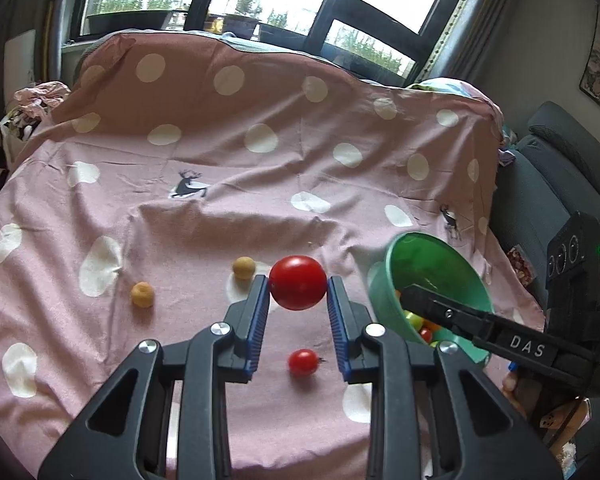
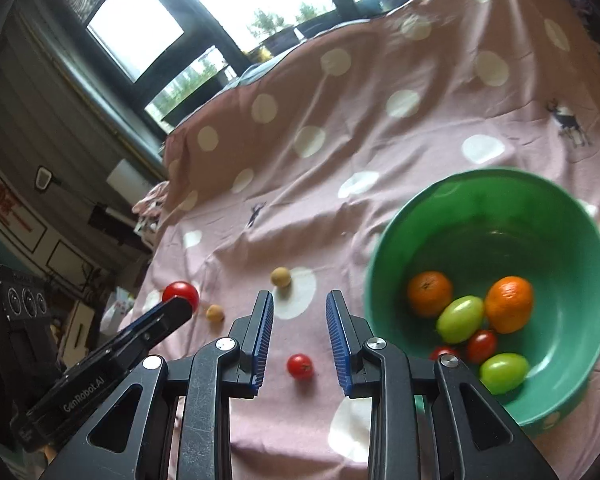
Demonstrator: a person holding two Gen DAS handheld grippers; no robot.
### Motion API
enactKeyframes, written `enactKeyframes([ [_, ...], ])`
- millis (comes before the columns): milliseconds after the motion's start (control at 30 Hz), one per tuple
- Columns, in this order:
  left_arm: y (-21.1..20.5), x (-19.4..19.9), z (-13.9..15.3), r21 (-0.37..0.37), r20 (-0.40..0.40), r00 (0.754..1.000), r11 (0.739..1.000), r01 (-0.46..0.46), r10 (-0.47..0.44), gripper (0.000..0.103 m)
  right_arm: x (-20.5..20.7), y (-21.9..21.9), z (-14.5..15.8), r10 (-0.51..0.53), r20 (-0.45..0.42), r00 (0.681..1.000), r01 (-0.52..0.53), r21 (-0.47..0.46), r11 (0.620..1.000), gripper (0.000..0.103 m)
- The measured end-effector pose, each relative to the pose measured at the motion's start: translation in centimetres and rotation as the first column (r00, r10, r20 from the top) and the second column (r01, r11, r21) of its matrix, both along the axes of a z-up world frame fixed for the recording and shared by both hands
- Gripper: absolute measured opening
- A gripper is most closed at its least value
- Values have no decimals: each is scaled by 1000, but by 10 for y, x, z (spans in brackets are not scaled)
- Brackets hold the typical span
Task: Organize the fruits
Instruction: 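Carry the cherry tomato with the right tool over the bowl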
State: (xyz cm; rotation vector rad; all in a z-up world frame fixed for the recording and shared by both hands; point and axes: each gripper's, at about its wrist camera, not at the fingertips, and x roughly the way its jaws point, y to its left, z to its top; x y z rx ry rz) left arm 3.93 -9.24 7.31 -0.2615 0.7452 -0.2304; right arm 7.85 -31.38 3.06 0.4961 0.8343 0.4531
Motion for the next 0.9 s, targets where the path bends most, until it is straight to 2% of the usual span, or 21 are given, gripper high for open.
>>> enactKeyframes([
  [100, 19, -6, -4, 8, -1, 999, 999, -45, 45, 29, 12, 33, -19, 58, -55, 997, -60, -52, 997, 31],
  [200, 35, -12, -11, -9, -11, 998, 998, -63, 63, 29, 22, 63, -46, 56, -150, 987, -84, -186, 979, 33],
  [333, 47, -17, -19, -22, -26, 996, 996, -83, 82, 29, 31, 81, -67, 56, -196, 979, -109, -271, 957, 34],
  [467, 52, -17, -26, -27, -50, 994, 995, -94, 93, 29, 35, 88, -77, 59, -210, 976, -122, -302, 945, 34],
  [667, 50, -18, -25, -33, -45, 996, 996, -80, 78, 29, 28, 104, -86, 114, -221, 969, -185, -335, 924, 34],
  [733, 46, -18, -24, -31, -43, 996, 997, -73, 72, 29, 26, 107, -85, 118, -199, 973, -185, -362, 914, 29],
  [833, 36, -17, -21, -25, -34, 998, 998, -49, 48, 29, 24, 99, -78, 107, -190, 976, -166, -328, 930, 29],
  [900, 24, -15, -18, -15, -26, 999, 1000, -27, 27, 29, 19, 88, -63, 106, -152, 983, -146, -287, 947, 29],
])
